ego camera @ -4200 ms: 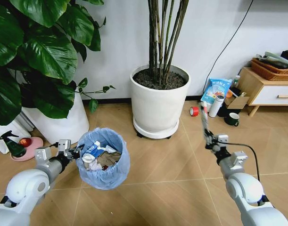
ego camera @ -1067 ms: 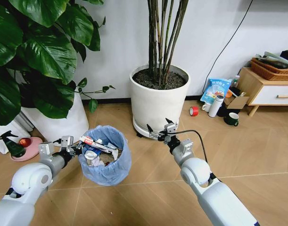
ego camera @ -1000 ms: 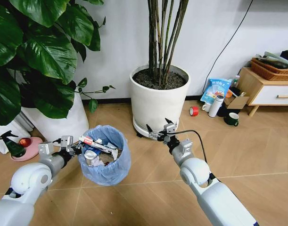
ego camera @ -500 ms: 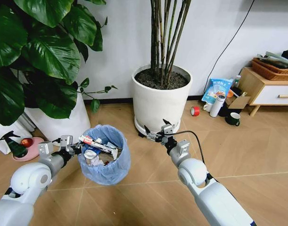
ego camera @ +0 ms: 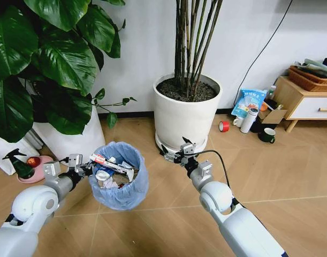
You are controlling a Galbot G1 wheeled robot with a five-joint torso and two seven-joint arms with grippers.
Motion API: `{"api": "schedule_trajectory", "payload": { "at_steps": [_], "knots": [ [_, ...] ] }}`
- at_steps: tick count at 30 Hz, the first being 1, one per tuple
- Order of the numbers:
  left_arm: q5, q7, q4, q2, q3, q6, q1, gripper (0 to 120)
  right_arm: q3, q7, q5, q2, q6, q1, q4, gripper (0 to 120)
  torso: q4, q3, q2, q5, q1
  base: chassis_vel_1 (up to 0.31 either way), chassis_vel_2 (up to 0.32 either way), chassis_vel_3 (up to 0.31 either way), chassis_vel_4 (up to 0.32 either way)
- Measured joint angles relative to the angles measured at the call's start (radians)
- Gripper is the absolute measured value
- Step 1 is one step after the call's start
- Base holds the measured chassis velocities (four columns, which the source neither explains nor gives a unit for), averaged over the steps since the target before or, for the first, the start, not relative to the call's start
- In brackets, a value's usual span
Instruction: Pick up the trash bin and place the garbage on the floor into it.
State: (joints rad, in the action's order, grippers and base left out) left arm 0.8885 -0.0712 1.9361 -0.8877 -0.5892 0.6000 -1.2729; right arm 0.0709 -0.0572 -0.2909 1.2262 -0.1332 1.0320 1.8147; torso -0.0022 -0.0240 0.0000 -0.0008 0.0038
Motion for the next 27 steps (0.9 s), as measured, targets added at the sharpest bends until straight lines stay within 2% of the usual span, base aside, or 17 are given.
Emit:
{"api": "schedule_trajectory", "payload": {
  "at_steps": [10,27],
  "knots": [
    [-0.001,0.002,0.001,-0.003,0.001,-0.002,-0.003,0,-0.009,0.002,0.006,0.002,0.001,0.003,-0.004,100,0.0,0.0,0.0,0.0,0.0,0.0,0.0,0.0,0.0],
    [-0.001,0.005,0.0,-0.003,-0.002,-0.004,-0.002,0,-0.029,0.004,0.02,0.016,0.009,0.002,-0.019,100,0.0,0.0,0.0,0.0,0.0,-0.001,0.092,-0.001,-0.08]
  ]
}}
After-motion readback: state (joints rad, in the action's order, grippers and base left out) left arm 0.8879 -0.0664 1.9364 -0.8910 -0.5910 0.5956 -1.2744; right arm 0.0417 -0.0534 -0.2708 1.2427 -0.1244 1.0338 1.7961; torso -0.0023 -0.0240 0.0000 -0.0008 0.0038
